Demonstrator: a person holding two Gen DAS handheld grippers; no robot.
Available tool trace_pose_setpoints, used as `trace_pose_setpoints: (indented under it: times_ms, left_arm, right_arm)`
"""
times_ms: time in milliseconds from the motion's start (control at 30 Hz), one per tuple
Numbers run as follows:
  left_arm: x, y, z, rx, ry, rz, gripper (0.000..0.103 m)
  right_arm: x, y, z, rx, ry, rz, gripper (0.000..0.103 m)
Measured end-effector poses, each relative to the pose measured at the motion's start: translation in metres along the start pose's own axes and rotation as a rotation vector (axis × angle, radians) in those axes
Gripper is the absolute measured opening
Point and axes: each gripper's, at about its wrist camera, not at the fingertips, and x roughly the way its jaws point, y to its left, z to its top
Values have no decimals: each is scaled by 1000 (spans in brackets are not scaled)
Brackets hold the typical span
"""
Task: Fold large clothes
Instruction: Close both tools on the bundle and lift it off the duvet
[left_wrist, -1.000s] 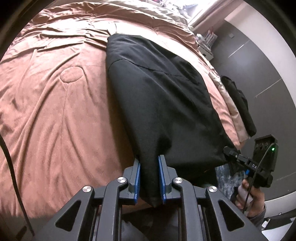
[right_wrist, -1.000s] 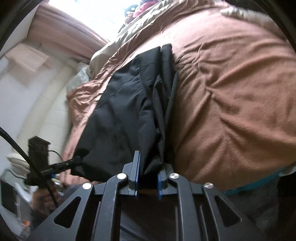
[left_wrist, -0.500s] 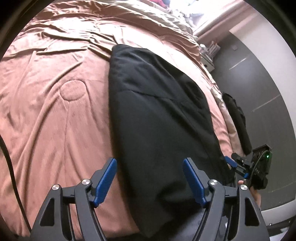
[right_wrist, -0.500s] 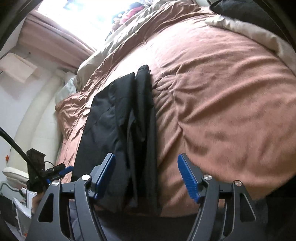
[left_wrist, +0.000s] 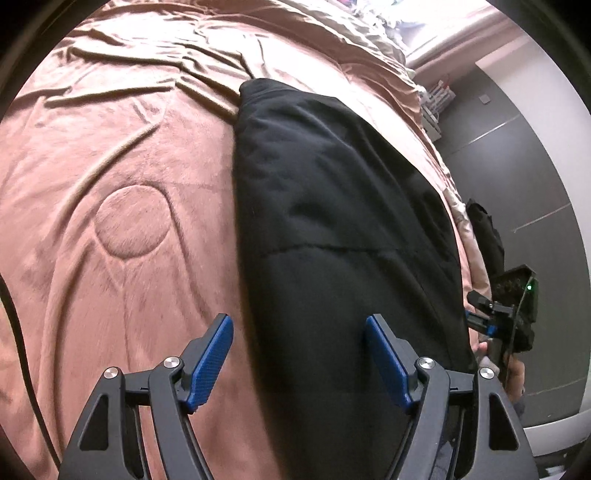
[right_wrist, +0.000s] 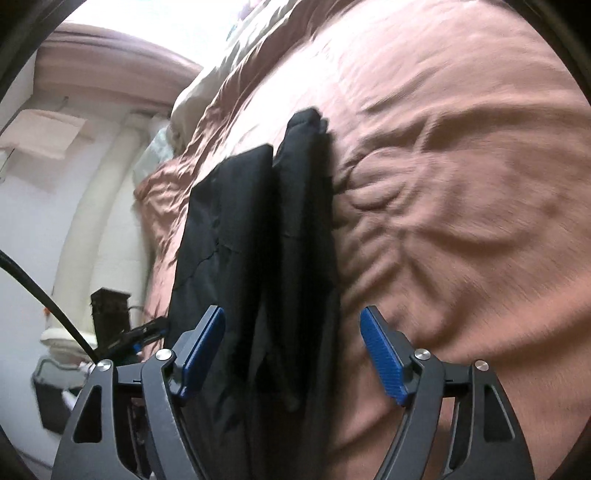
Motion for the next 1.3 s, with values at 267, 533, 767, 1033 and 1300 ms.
trace_pose_setpoints:
  times_ms: [267, 533, 767, 1033, 1300]
  left_arm:
    - [17, 8, 21, -6, -2, -29, 75]
    - [32, 9, 40, -9, 0, -55, 74]
    - [30, -1, 41, 18, -19, -1, 56]
    - [0, -19, 33, 55, -57, -7, 19]
    - [-63, -57, 19, 98, -181, -59, 16]
  right_arm:
    - [33, -6, 39, 12, 51, 98, 74]
    - [82, -13, 71, 18, 88, 179, 74]
    - [96, 2, 71, -45, 117, 156, 30]
    - [72, 52, 64, -159, 44, 126, 16]
    - [28, 109, 33, -259, -66, 112, 16]
